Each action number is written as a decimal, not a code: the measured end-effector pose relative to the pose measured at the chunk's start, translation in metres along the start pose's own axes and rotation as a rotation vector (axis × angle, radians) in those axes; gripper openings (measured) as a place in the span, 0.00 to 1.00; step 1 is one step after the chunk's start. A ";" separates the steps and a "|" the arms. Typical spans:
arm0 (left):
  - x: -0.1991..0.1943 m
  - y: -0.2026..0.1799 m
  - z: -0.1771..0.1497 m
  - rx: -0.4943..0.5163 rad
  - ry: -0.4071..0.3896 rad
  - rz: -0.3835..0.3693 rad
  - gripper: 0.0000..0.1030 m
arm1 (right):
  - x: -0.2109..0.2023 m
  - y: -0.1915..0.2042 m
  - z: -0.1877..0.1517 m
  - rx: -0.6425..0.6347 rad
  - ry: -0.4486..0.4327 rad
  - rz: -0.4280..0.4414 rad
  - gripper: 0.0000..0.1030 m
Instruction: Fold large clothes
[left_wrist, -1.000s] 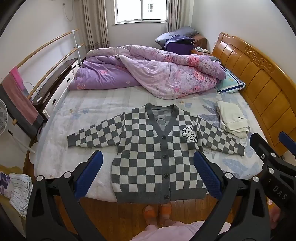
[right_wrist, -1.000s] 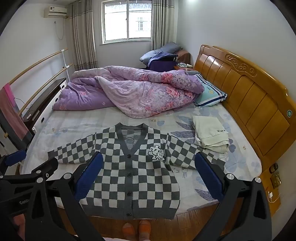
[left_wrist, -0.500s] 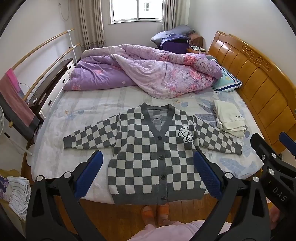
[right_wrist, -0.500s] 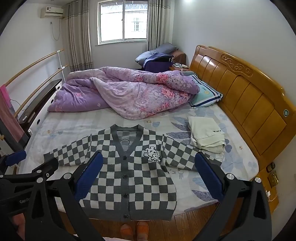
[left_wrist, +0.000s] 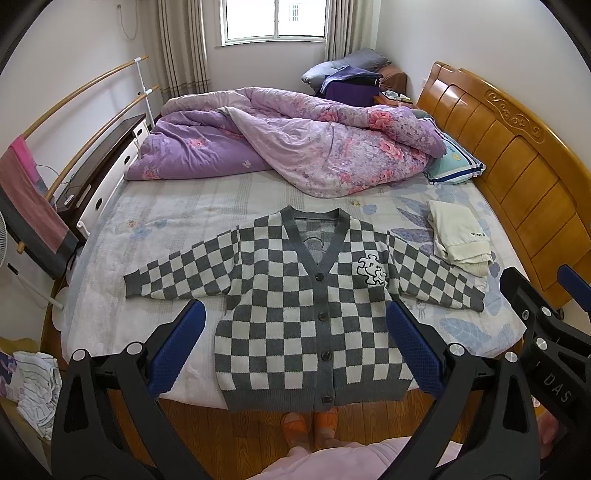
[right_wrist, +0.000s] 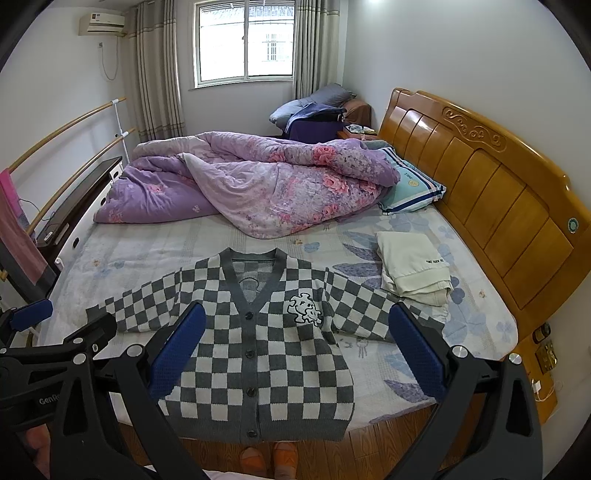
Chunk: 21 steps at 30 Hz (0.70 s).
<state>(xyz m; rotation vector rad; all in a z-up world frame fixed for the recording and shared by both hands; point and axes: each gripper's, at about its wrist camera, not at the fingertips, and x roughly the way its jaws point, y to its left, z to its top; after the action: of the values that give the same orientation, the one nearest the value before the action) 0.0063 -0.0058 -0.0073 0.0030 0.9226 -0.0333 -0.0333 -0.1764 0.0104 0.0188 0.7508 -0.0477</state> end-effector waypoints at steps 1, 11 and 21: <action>0.000 0.000 0.000 0.001 0.000 0.000 0.95 | 0.000 0.000 0.000 0.000 0.000 0.001 0.93; 0.002 0.001 -0.002 -0.002 -0.002 -0.002 0.95 | 0.019 -0.002 0.010 -0.004 0.007 0.007 0.93; 0.004 -0.002 0.000 -0.007 0.003 -0.002 0.95 | 0.039 0.000 0.020 -0.007 0.019 0.001 0.93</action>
<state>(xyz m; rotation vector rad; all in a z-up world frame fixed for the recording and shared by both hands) 0.0086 -0.0078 -0.0107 -0.0042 0.9260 -0.0315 0.0087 -0.1787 -0.0017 0.0126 0.7703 -0.0441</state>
